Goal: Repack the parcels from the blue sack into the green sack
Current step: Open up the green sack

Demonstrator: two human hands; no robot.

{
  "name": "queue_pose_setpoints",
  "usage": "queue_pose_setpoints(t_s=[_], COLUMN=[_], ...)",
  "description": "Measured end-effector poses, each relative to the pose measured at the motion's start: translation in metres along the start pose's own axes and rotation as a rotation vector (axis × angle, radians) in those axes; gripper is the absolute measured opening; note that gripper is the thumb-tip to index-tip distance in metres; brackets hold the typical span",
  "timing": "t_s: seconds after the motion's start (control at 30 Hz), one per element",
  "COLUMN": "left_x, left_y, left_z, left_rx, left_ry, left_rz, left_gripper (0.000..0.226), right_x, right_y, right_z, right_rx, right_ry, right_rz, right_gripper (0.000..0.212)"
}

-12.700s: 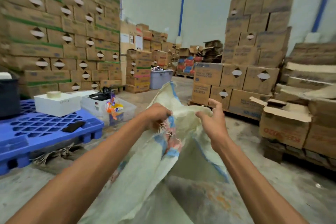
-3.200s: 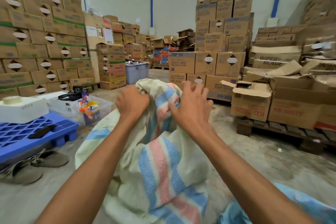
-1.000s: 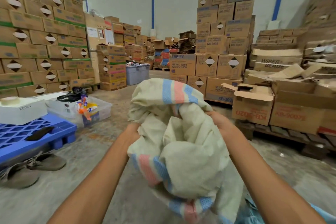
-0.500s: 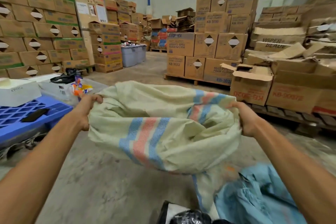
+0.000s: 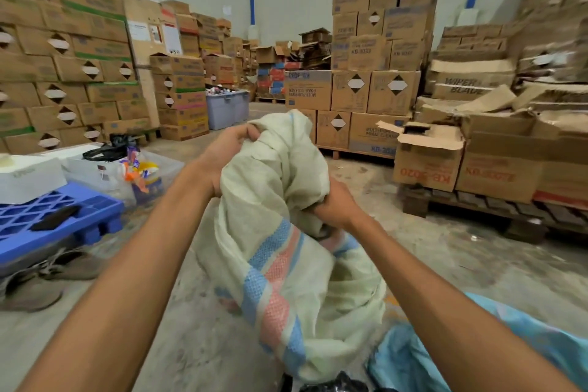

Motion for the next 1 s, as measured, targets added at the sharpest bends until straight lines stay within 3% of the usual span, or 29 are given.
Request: queue_pose_setpoints(t_s=[0.03, 0.07, 0.13, 0.2, 0.27, 0.37, 0.47, 0.53, 0.67, 0.73, 0.8, 0.87, 0.93, 1.0], left_x=[0.001, 0.0, -0.005, -0.006, 0.0, 0.012, 0.008, -0.004, -0.029, -0.038, -0.047, -0.054, -0.058, -0.048], left_y=[0.0, 0.005, 0.025, 0.037, 0.037, 0.012, -0.02, -0.028, -0.001, 0.012, 0.021, 0.031, 0.044, 0.071], left_z=[-0.004, -0.006, -0.005, -0.007, -0.009, -0.009, 0.004, 0.023, 0.045, 0.04, 0.037, 0.047, 0.068, 0.09], left_rx=[-0.074, -0.197, -0.449, -0.795, -1.078, -1.013, -0.996, -1.07, -0.89, -0.759, -0.573, -0.28, -0.058, -0.026], left_ry=[0.009, 0.027, 0.044, -0.012, -0.161, -0.365, -0.429, -0.374, -0.227, -0.19, -0.139, -0.013, 0.131, 0.258], left_rz=[-0.021, -0.069, -0.287, -0.578, -0.872, -1.062, -0.974, -0.906, -0.966, -0.966, -0.896, -0.696, -0.381, -0.259], left_gripper=[0.02, 0.026, 0.079, 0.123, 0.117, 0.097, 0.117, 0.137, 0.142, 0.116, 0.058, 0.026, 0.025, 0.022], right_x=[-0.002, -0.006, -0.009, -0.007, 0.003, 0.009, 0.006, 0.003, -0.003, 0.013, 0.027, 0.035, 0.041, 0.057], right_y=[0.001, 0.004, 0.021, 0.043, 0.061, 0.076, 0.082, 0.088, 0.081, 0.069, 0.069, 0.084, 0.121, 0.155], right_z=[-0.001, -0.005, -0.012, -0.014, -0.016, -0.012, 0.0, 0.006, 0.012, 0.03, 0.03, 0.017, -0.009, -0.038], right_rx=[0.011, 0.029, -0.037, -0.174, -0.327, -0.708, -1.136, -1.261, -1.189, -1.188, -1.182, -1.216, -1.184, -1.153], right_ry=[-0.048, -0.096, -0.204, -0.353, -0.547, -0.664, -0.663, -0.651, -0.634, -0.601, -0.573, -0.571, -0.548, -0.603], right_rz=[0.065, 0.081, -0.067, -0.314, -0.565, -0.804, -0.901, -0.832, -0.257, 0.035, 0.188, 0.156, -0.012, -0.125], right_gripper=[0.062, 0.042, 0.022, 0.02, 0.022, 0.027, 0.034, 0.038, 0.041, 0.038, 0.038, 0.031, 0.024, 0.024])
Point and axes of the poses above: each hand's wrist, its own x-axis away from the middle knuckle, its own y-axis out of the back of the hand, z = x × y, the point moved 6 cm from there along -x, towards the middle knuckle, and after that the axes turned 12 degrees about -x, right-handed, at the moved point
